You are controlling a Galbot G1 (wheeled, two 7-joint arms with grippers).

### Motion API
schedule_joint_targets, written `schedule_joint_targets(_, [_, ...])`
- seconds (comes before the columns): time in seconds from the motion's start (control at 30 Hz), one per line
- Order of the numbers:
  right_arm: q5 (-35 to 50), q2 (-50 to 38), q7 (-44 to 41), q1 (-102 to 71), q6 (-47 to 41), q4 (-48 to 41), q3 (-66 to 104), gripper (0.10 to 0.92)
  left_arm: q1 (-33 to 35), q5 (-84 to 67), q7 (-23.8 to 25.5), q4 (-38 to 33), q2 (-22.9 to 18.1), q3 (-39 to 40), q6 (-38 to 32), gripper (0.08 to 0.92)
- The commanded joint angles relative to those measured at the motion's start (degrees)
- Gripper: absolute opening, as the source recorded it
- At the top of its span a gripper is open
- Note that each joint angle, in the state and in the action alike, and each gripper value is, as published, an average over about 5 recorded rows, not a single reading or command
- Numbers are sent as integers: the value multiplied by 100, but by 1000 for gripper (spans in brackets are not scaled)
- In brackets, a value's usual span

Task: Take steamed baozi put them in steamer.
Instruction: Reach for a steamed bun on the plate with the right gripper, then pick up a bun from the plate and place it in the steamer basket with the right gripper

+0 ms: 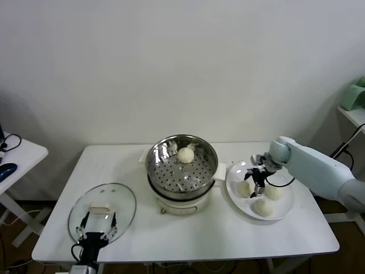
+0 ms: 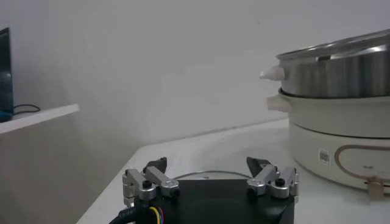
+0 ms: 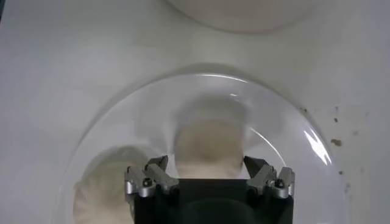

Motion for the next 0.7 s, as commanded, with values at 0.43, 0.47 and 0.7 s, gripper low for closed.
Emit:
schedule_joint_targets(0.43, [-7, -16, 14, -79, -10, -18, 87, 715, -11, 14, -7, 3, 6, 6, -4, 823])
schedule_joint_targets(0.47, [-3, -17, 18, -80, -12, -14, 95, 711, -9, 13, -7, 2, 6, 6, -5, 823])
schedule_joint_targets(0.7, [353, -59, 88, 85, -122, 66, 41, 697, -12, 20, -17, -19, -11, 9, 13, 823])
